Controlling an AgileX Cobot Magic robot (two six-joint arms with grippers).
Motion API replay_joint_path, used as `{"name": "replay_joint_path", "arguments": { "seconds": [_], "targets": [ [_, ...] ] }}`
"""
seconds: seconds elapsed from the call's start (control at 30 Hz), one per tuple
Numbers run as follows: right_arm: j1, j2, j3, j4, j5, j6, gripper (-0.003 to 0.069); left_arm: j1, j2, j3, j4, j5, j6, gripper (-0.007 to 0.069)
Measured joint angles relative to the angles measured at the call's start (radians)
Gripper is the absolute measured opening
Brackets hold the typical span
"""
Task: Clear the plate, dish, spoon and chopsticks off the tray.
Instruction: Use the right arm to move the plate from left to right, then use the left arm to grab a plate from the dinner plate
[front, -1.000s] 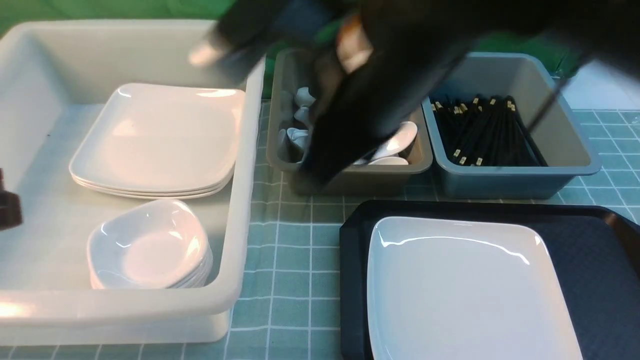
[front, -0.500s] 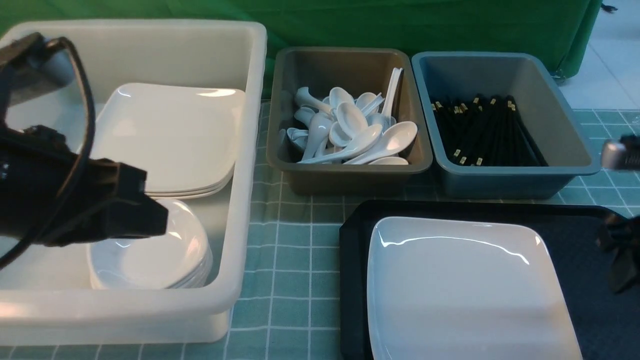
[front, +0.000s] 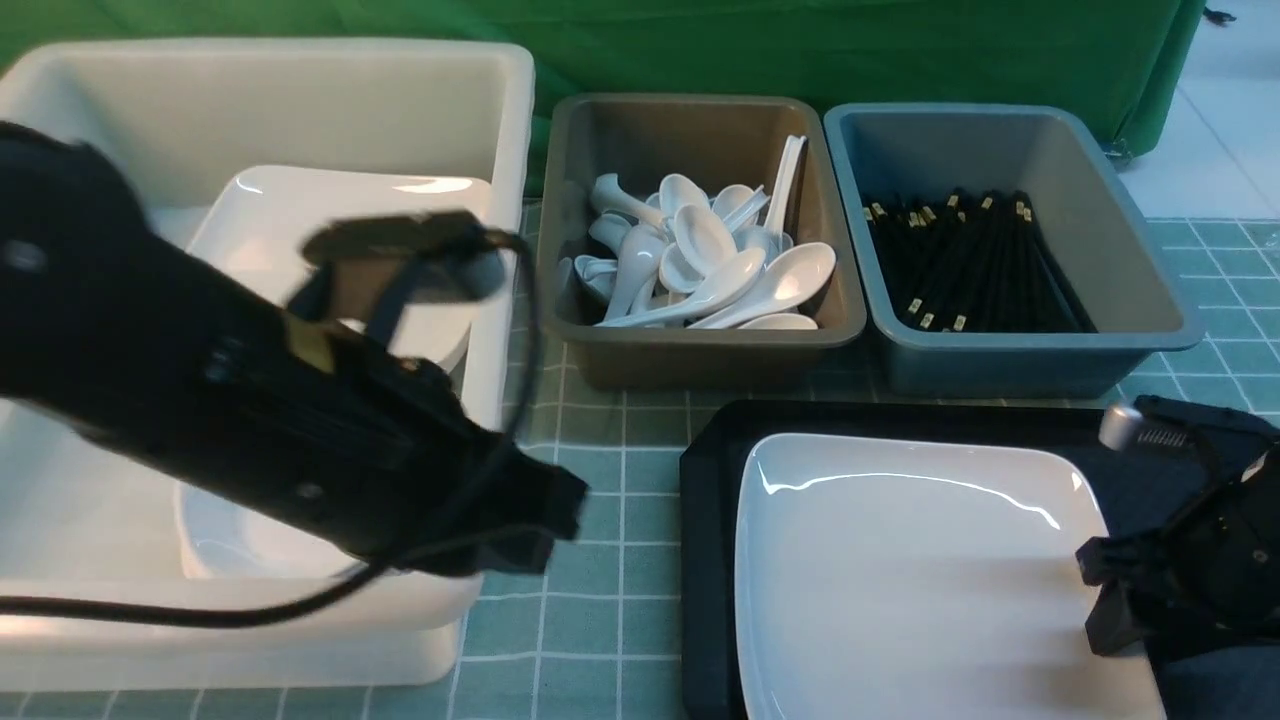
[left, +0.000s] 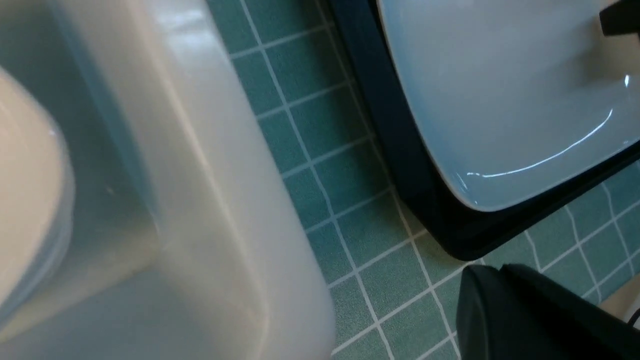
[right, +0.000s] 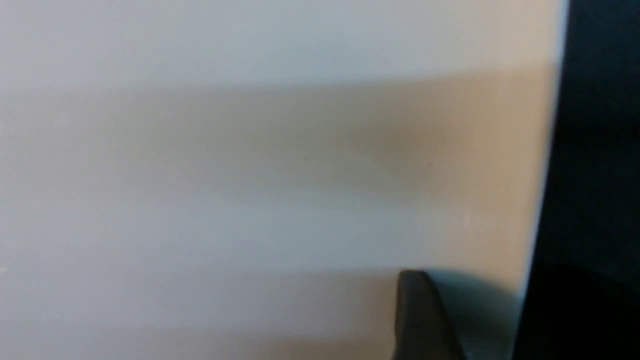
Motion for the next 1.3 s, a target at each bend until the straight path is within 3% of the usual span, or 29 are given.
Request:
{"name": "replay_joint_path", "arguments": {
  "seconds": [0.1, 0.3, 0.53, 0.6, 0.63, 0.73, 0.77, 0.8, 0.87, 0.93, 1.1, 1.3],
  "targets": [
    [0.009, -0.004, -0.002, 0.018, -0.007, -0.022, 0.0146, -0.017, 0.045, 0.000, -0.013, -0.015, -0.006, 0.0001],
    [-0.048, -0.012, -0.013, -0.033, -0.010, 0.054, 0.0139, -0.035, 0.101, 0.000, -0.026, -0.036, 0.004, 0.0001],
    [-0.181, -0.014, -0.013, -0.113, 0.001, 0.176, 0.0136, -0.153, 0.139, 0.000, -0.026, -0.153, 0.004, 0.0001],
    [-0.190, -0.014, -0.013, -0.123, 0.021, 0.193, 0.0188, -0.196, 0.173, -0.002, -0.028, -0.209, 0.002, 0.0003],
    [-0.190, -0.014, -0.013, -0.125, 0.031, 0.195, 0.0250, -0.214, 0.194, -0.006, -0.028, -0.245, 0.001, 0.0009],
    [-0.190, -0.014, -0.024, -0.129, 0.091, 0.181, 0.0542, -0.248, 0.263, -0.046, -0.028, -0.280, 0.003, 0.0061],
    [-0.190, -0.014, -0.028, -0.130, 0.101, 0.174, 0.0568, -0.252, 0.268, -0.049, -0.028, -0.282, 0.004, 0.0066],
    [-0.190, -0.021, -0.038, -0.131, 0.133, 0.156, 0.0624, -0.260, 0.296, -0.072, -0.029, -0.288, 0.005, 0.0104],
    [-0.187, -0.059, -0.049, -0.134, 0.176, 0.131, 0.0669, -0.273, 0.352, -0.115, -0.031, -0.300, 0.005, 0.0211],
    [-0.176, -0.120, -0.050, -0.135, 0.194, 0.127, 0.0662, -0.274, 0.407, -0.155, -0.043, -0.308, 0.005, 0.0318],
    [-0.140, -0.354, -0.051, -0.136, 0.184, 0.124, 0.0562, -0.274, 0.544, -0.255, -0.065, -0.315, 0.005, 0.0523],
    [-0.105, -0.599, -0.051, -0.135, 0.118, 0.124, 0.0537, -0.274, 0.704, -0.366, -0.090, -0.312, -0.022, 0.0571]
  ]
}}
